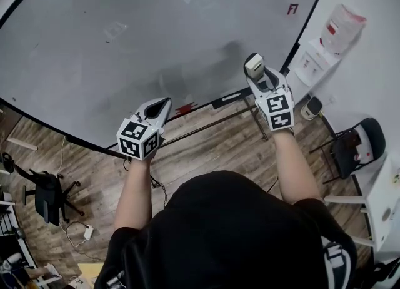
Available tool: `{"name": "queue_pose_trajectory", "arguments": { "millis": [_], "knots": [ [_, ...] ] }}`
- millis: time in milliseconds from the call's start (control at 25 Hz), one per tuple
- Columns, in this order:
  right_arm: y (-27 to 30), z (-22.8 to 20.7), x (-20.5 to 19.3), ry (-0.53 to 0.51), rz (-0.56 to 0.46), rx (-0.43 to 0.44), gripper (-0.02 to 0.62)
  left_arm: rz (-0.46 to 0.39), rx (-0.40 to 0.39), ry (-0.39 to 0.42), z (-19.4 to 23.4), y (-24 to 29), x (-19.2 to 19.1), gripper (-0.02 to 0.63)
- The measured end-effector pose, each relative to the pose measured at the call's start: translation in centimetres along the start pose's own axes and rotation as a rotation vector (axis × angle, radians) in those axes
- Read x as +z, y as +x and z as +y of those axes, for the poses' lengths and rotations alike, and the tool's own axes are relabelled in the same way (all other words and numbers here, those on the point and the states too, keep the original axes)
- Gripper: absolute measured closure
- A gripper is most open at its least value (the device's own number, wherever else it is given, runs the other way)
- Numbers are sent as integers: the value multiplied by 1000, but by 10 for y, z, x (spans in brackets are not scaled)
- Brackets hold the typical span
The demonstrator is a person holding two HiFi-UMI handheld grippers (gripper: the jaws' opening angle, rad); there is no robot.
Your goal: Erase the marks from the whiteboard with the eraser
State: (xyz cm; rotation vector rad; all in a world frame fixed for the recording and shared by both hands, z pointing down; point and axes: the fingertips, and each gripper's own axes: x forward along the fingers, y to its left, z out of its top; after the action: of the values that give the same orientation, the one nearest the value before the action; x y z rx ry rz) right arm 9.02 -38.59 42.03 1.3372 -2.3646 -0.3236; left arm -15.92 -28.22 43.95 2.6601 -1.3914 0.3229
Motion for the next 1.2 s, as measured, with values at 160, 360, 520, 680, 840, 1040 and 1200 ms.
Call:
{"name": "queue_pose_trajectory", "arguments": {
  "millis": [160, 360, 520, 680, 840, 1040, 1200],
  "knots": [
    [-6, 8, -11, 10, 10, 2, 365, 11, 0, -5, 0, -2, -5, 595],
    [-14, 14, -31, 45, 35, 6, 365, 14, 1, -9, -2, -7, -8, 595],
    [-20, 15, -41, 67, 49, 5, 365, 16, 1, -13, -5, -10, -11, 595],
    [-27, 17, -41, 74, 47, 0, 365, 15, 0, -15, -7, -14, -13, 595],
    [-30, 16, -39, 79, 38, -1, 365, 16, 0, -16, -10, -16, -14, 595],
    [-32, 20, -42, 62, 45, 2, 365, 20, 4, -12, -10, -18, -15, 595],
    [-32, 20, -41, 60, 45, 10, 365, 21, 8, -8, -9, -19, -14, 595]
  ]
}}
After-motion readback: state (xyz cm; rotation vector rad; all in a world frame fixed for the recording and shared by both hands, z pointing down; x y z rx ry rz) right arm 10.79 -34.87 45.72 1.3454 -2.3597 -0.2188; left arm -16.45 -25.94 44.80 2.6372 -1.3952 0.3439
